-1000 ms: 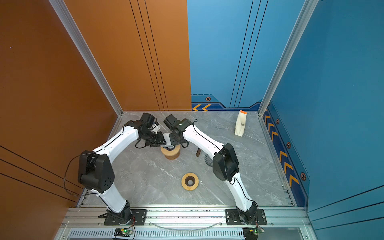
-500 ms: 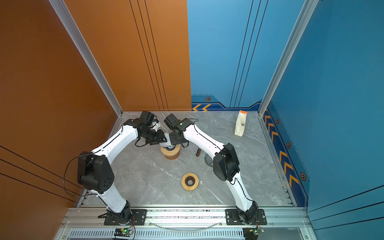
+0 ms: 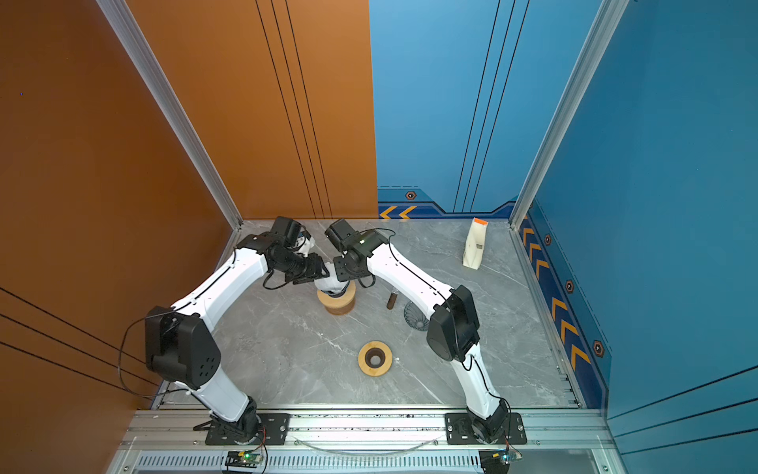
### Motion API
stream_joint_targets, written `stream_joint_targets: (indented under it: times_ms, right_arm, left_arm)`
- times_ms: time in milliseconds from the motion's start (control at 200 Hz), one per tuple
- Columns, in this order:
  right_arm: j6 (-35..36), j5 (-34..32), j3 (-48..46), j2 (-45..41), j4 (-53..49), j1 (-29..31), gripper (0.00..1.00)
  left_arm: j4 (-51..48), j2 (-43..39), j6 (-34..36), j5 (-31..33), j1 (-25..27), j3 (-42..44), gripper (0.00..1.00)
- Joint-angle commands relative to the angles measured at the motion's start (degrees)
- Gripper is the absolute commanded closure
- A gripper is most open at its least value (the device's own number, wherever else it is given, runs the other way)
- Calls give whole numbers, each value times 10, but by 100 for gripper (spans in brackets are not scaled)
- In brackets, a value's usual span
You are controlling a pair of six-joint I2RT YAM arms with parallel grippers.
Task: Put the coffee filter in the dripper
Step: 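Open both grippers and lift them away from the filled dripper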
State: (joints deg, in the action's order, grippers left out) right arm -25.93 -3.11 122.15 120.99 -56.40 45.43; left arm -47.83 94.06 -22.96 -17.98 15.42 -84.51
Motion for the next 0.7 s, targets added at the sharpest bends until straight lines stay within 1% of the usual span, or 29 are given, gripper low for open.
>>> stream_joint_targets:
  times_ms: [0,210,406,426,601,696]
  right_arm:
    - [0,-14,-19,-56,28,3,51]
    - [6,-26,-94,-122,88,5,51]
    - [12,-75,-189,-211,153,17,45]
    - [13,-78,-209,-219,156,18,45]
    - [23,-99,-288,-289,171,36,43]
    - [20,-112,-349,-336,196,53,43]
  left_arm:
    - [-8,-42,4,5,1,-15,43]
    - [-7,-101,5,13,2,3,37]
    - [-7,-153,12,-1,6,26,37]
    - [-7,-159,12,-3,7,29,37]
    - [-7,-201,14,-17,20,67,32]
    - [-8,-221,17,-20,36,91,31]
